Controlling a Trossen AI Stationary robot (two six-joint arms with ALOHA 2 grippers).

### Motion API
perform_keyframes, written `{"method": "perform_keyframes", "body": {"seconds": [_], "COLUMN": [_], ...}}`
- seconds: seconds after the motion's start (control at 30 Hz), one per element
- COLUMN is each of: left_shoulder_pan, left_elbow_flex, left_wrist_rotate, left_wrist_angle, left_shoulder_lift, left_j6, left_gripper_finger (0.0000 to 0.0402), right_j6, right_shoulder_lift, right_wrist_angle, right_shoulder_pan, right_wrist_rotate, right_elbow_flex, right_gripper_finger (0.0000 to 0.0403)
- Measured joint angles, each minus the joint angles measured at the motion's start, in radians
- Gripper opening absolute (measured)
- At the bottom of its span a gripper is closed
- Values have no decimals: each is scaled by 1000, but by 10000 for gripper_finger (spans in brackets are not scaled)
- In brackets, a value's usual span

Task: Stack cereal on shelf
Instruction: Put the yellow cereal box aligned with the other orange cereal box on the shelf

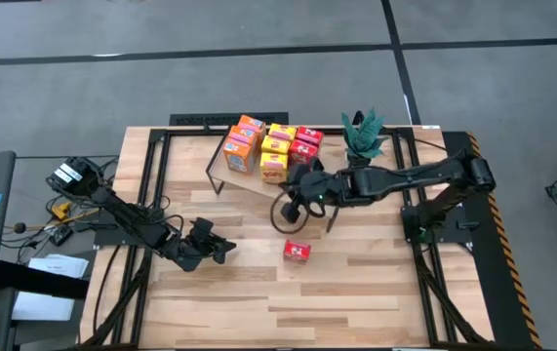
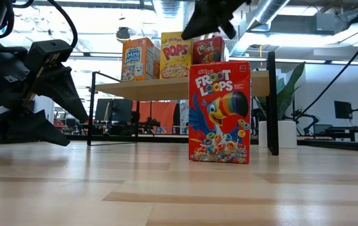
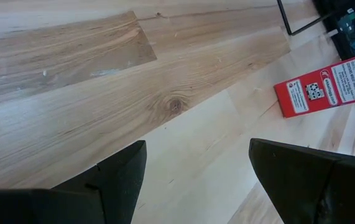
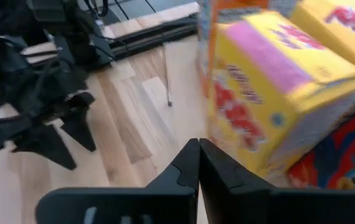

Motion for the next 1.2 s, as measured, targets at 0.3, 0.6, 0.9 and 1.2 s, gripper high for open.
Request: {"method": "perform_keyframes", "body": {"seconds": [0.3, 0.6, 0.9, 1.2], "left_shoulder_pan": [-2, 95, 273, 412], "left_elbow_flex": [1, 197, 279, 280], "left_wrist_rotate": [-35, -53, -94, -8], "left_wrist_angle": [161, 230, 254, 349], "left_shoulder_lift": [0, 0, 0, 0], "left_j6": [129, 683, 979, 1083], "left_gripper_finger": [260, 40, 2, 0], "right_j6": [-11, -39, -46, -37], "right_shoulder_lift": [0, -112, -213, -204], "right_wrist_angle": [-3, -164, -181, -205], "right_shoulder_pan": [65, 176, 293, 356], "right_wrist_rotate": [117, 307, 510, 581], "right_elbow_flex": [0, 102, 117, 116], "right_gripper_finger": [11, 12, 20, 9]}}
